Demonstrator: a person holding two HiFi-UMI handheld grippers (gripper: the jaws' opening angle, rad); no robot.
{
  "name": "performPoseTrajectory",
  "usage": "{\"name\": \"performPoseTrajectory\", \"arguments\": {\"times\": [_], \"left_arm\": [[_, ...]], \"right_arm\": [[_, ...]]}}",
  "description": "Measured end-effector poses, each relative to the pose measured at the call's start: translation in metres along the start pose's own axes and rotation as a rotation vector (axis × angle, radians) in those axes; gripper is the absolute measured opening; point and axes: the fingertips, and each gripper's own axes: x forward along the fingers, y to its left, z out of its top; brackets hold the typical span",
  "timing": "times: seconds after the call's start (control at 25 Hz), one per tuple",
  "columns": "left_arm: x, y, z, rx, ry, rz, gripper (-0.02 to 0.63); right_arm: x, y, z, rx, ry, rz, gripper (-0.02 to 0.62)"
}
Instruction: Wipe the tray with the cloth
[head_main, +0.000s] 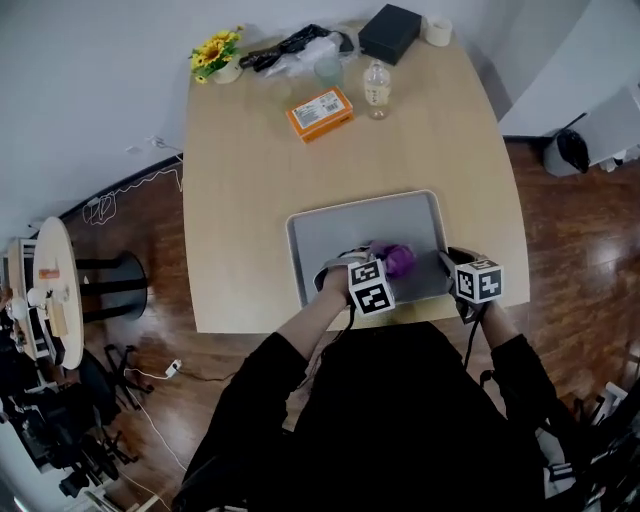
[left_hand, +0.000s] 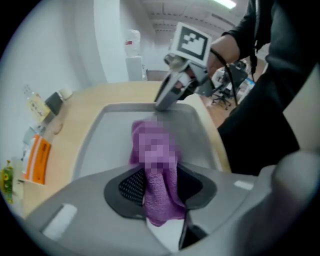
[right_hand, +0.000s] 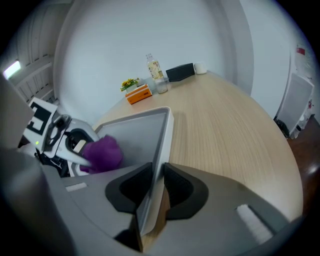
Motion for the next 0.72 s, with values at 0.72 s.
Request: {"name": "performPoseTrajectory", "arguments": {"times": [0.72], "left_arm": [[-0.024, -0.027, -0.059, 0.058, 0.081, -0.081, 0.130]], "right_arm": [[0.011, 0.017, -0.005, -0.046, 0.035, 0.006, 0.084]]}}
